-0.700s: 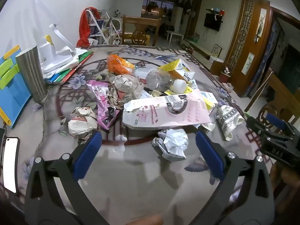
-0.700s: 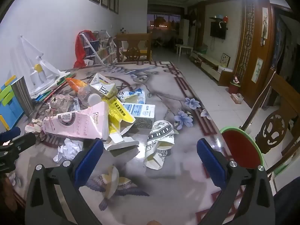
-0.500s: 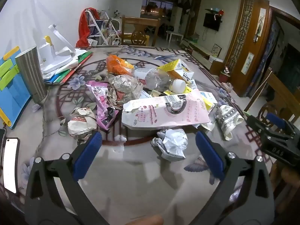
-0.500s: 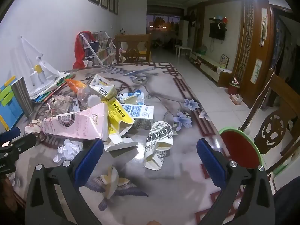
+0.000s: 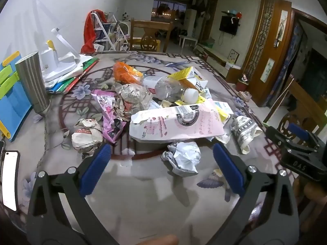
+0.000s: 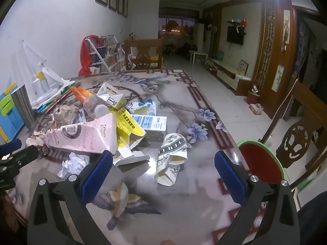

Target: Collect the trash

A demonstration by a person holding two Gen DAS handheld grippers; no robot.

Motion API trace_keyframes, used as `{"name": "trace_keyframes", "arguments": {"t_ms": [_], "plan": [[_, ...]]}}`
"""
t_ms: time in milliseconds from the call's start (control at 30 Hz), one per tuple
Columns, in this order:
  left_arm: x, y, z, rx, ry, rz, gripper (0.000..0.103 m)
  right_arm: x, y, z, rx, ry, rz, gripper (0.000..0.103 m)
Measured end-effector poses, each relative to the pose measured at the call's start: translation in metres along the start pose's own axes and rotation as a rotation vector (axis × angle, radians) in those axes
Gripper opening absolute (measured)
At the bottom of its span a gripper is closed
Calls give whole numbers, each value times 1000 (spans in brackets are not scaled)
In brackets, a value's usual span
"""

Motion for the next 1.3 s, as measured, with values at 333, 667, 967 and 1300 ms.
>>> {"name": "trace_keyframes", "arguments": {"t_ms": [333, 667, 967, 1300], "plan": [[-1, -5, 4, -32, 21, -3, 98, -1, 0, 1, -14, 2, -6, 96], [-7, -7, 9, -57, 35, -23, 98, -2, 0, 2, -23, 2, -9, 96], [-8, -7, 9, -58, 35, -23, 98, -3, 0, 3, -23, 3, -12, 96], [-9, -7, 9, -56, 35, -20, 98, -4, 0, 4, -26, 3, -13, 96]]}}
Point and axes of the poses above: each gripper's, at about its wrist camera, not at the fingertips, and z roughly against the way its jaws point, x to its left, y to its underside, the point moved 7 cm from there along -z, roughly the way its jaws point, and after that the axes turned 1 degree about y, right-handed, at the moved point
